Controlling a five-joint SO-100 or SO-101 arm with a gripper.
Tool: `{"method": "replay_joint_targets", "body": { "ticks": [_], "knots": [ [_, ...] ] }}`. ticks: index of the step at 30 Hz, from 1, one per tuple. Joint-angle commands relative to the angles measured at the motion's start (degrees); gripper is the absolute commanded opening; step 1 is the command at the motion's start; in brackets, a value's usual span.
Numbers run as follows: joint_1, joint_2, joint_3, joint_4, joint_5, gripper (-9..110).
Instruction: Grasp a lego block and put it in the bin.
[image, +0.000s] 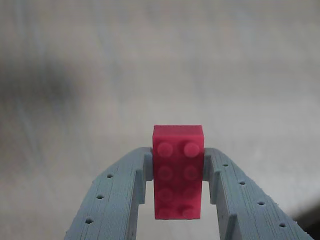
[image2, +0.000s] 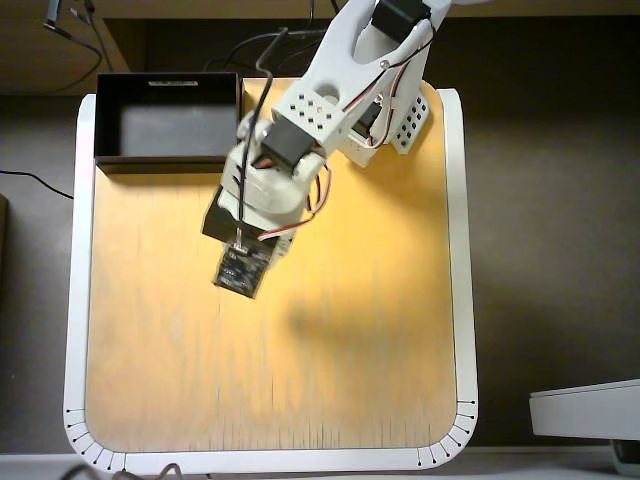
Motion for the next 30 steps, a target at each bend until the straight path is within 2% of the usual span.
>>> {"method": "replay_joint_targets", "body": {
  "ticks": [1,6,11,17,19,30],
  "knots": [
    [9.1,4.4,-19.1,10.9,-0.7,0],
    [24.0,4.4,-26.4,20.6,3.3,0],
    [40.7,3.4,-26.2,21.2,9.9,0],
    [51.5,-0.5,-26.2,20.7,14.3,0],
    [53.7,-3.3,-26.2,19.7,15.4,0],
    [53.8,-17.1,-26.0,9.3,7.3,0]
  ]
}}
